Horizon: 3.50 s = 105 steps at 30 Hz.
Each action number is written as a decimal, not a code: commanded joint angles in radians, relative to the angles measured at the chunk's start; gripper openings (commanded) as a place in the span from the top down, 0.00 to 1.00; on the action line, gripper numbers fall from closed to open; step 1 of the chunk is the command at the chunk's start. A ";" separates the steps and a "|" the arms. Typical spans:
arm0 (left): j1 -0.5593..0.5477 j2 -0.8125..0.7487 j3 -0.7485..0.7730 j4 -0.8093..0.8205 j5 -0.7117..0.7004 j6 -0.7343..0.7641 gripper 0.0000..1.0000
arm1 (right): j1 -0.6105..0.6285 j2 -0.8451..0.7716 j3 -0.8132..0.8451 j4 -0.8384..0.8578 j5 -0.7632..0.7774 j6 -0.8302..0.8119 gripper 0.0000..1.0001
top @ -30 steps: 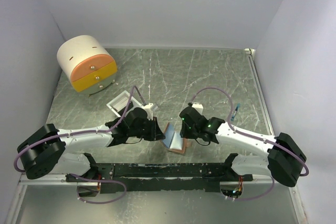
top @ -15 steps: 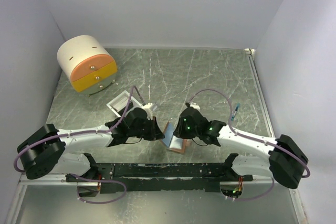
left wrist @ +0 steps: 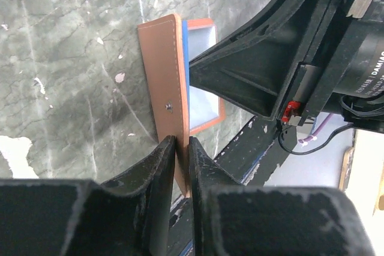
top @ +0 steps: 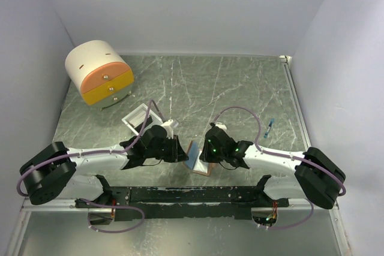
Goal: Put the credit cards into the card holder
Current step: Open the card holder at the center of the board.
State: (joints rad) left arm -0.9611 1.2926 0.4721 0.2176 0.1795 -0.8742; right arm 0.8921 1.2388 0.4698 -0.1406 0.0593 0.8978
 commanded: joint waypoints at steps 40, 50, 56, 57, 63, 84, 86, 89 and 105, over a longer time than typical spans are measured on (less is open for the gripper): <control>-0.008 -0.080 -0.110 0.110 -0.019 -0.003 0.93 | 0.003 -0.123 -0.010 0.087 -0.023 0.067 0.53; -0.008 -0.086 -0.115 0.090 -0.036 -0.017 0.87 | 0.003 -0.048 0.007 0.147 -0.067 0.090 0.47; -0.009 -0.097 -0.126 0.097 -0.035 -0.022 0.85 | 0.004 0.014 -0.012 0.215 -0.099 0.102 0.49; -0.008 -0.096 -0.125 0.097 -0.033 -0.022 0.84 | 0.003 0.021 -0.014 0.220 -0.102 0.102 0.50; -0.008 -0.086 -0.120 0.100 -0.024 -0.017 0.79 | 0.004 0.026 -0.031 0.205 -0.073 0.097 0.55; -0.009 -0.044 -0.119 0.181 0.020 -0.038 0.66 | 0.003 -0.018 -0.067 0.155 -0.027 0.064 0.74; -0.009 -0.042 -0.116 0.189 0.023 -0.040 0.69 | 0.003 -0.023 -0.072 0.154 -0.023 0.064 0.75; -0.009 -0.047 -0.120 0.213 0.034 -0.044 0.75 | 0.002 -0.027 -0.078 0.154 -0.022 0.063 0.75; -0.009 -0.028 -0.145 0.315 0.089 -0.055 0.73 | 0.002 -0.027 -0.083 0.160 -0.023 0.064 0.75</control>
State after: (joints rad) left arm -0.9623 1.2598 0.3317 0.4515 0.2333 -0.9253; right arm 0.8921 1.2251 0.3958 0.0246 0.0162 0.9684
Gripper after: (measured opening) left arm 0.269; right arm 0.250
